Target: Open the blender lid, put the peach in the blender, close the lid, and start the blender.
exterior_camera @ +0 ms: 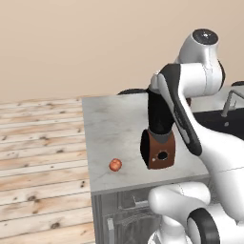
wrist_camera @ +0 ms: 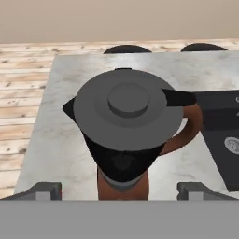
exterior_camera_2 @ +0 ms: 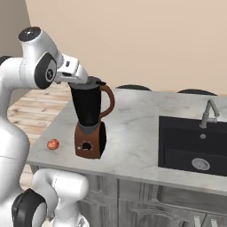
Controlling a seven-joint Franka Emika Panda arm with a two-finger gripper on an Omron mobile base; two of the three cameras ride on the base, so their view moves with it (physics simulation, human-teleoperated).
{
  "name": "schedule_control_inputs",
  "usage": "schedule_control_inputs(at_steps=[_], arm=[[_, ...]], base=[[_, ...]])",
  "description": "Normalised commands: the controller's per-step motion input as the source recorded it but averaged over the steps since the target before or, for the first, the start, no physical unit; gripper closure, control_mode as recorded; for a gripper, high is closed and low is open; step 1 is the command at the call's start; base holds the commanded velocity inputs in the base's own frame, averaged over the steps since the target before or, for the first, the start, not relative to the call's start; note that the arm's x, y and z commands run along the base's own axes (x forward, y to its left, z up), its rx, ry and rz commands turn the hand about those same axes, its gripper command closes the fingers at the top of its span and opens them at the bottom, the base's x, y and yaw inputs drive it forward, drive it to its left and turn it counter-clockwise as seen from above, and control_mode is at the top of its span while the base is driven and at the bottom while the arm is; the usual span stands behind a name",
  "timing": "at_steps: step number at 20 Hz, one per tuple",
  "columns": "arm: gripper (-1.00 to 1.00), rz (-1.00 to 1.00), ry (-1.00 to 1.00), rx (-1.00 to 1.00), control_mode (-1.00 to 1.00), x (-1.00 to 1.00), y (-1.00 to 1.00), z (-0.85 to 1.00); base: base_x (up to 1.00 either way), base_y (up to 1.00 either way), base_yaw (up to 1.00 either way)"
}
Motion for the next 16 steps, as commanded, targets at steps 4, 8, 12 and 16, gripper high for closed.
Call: schedule_control_inputs(at_steps=[4,8,12,16], arm=[[-1.00,0.00,0.00,0.00,-1.00,0.38,-0.08,0.01],[-1.00,0.00,0.01,0.00,-1.00,0.41,0.00,0.00],[-1.00,0.01,0.00,0.00,-1.00,0.29,0.00,-0.01],[-1.00,0.02,0.00,0.00,-1.00,0.16,-0.10,-0.06]], base=[[0.00,0.00,0.00],[0.00,0.00,0.00],[0.00,0.00,0.00],[0.00,0.00,0.00]])
